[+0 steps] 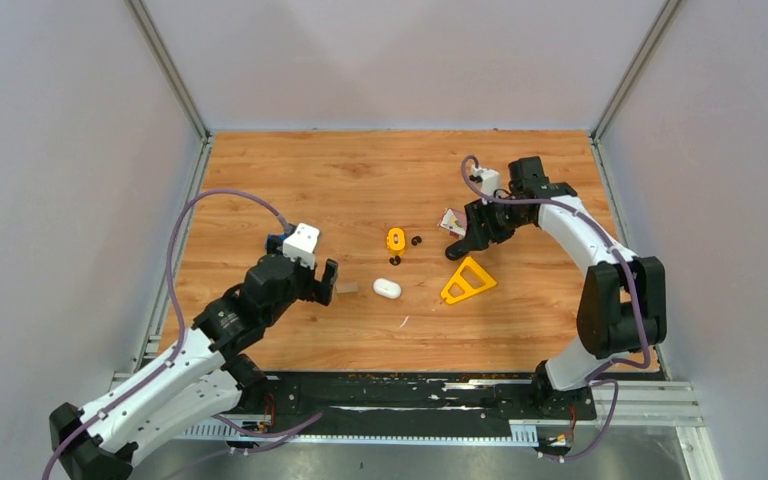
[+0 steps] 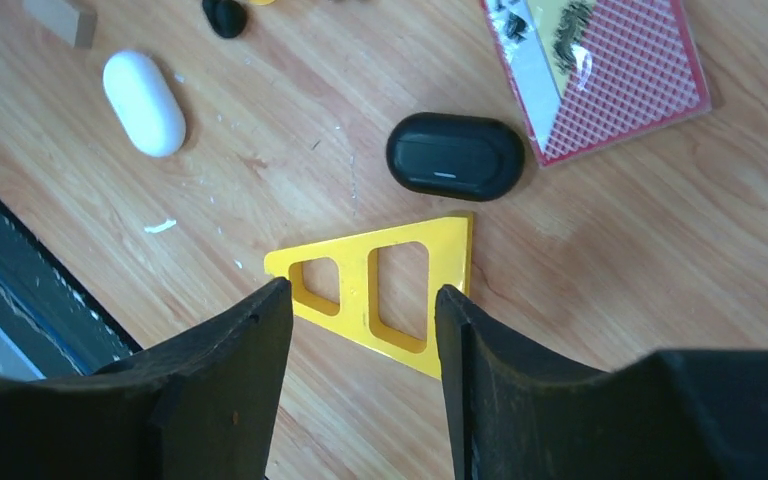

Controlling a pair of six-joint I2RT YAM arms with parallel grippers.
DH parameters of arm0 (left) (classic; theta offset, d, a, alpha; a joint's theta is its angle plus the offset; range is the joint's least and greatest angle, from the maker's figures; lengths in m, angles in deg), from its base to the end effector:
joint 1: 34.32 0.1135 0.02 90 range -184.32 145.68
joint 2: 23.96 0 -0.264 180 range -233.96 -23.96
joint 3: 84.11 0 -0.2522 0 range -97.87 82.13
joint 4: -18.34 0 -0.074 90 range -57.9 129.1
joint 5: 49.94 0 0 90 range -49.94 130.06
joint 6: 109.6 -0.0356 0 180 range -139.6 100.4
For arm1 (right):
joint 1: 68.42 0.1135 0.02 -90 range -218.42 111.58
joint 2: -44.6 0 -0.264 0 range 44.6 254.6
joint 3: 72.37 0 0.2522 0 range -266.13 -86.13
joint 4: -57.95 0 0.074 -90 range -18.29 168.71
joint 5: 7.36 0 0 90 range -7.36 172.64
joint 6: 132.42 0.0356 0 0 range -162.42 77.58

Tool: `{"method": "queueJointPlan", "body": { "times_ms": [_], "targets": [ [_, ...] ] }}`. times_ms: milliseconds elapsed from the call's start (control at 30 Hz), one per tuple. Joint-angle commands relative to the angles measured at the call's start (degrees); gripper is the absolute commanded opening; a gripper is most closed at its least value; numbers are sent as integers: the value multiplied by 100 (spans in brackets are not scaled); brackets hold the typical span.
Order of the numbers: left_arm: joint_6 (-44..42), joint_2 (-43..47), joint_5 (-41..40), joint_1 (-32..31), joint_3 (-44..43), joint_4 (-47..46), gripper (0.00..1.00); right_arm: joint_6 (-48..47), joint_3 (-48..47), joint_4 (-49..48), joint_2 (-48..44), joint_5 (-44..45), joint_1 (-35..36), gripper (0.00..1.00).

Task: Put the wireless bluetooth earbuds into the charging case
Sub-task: Pick up the charging case at the center of the board.

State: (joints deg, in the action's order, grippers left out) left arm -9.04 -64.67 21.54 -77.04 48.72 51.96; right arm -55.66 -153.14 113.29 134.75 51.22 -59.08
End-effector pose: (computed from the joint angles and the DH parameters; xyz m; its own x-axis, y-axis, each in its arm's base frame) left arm 0.1299 -0.1046 0.2649 -0.4095 0.1416 -0.9012 0.3668 0.9301 -0.0205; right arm 0.3069 0.0693 0.2420 -0.7865 -0.3274 -0.5237 -0.5530 0.7509 0.3610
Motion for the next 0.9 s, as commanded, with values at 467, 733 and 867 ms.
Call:
{"method": "queueJointPlan", "body": {
  "times_ms": [467, 733, 867],
  "targets": [
    [-646, 41, 2004, -8, -96, -712, 98, -7999, -1818, 2006, 911, 34, 668, 47],
    [-646, -560, 2453, -8, -361, -520, 95, -8213, -1528, 1400, 1362, 494, 892, 41],
    [-635, -626, 2444, -8, -381, -490, 96, -8296, -1385, 1291, 1537, 678, 984, 41]
  ]
}}
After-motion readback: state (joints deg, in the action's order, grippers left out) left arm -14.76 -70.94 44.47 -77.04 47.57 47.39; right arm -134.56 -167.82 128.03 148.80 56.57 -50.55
